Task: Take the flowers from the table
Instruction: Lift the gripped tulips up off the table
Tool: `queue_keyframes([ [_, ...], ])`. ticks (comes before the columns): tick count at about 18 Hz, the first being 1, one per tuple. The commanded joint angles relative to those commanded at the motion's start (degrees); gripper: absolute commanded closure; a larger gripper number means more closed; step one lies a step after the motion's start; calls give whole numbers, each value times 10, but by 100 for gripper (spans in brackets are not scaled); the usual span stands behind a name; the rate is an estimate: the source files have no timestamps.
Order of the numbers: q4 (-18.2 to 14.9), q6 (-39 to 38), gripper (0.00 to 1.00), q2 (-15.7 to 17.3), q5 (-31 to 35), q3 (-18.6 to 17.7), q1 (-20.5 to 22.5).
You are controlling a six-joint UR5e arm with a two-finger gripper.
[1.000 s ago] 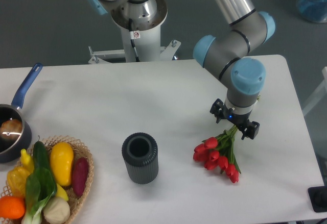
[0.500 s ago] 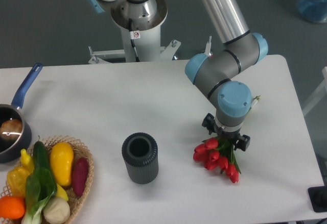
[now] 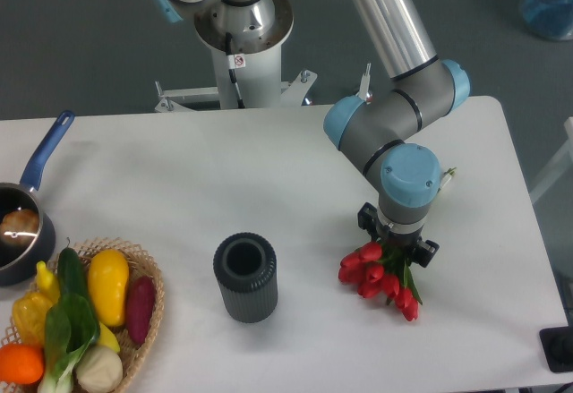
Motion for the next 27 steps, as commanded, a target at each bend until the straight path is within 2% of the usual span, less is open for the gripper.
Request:
queue_keyframes([
  [1, 3, 0, 95, 0, 0, 0, 0],
  [7, 4, -5, 96, 6, -5, 1, 2],
  [8, 4, -1, 98, 11, -4, 1, 1],
  [14, -6, 6, 100, 20, -18, 44, 16],
  [18, -9, 6, 99, 36, -68, 62, 29],
  [24, -78, 4, 99, 48, -65, 105, 27],
  [27, -96, 1, 99, 49, -64, 119, 27],
])
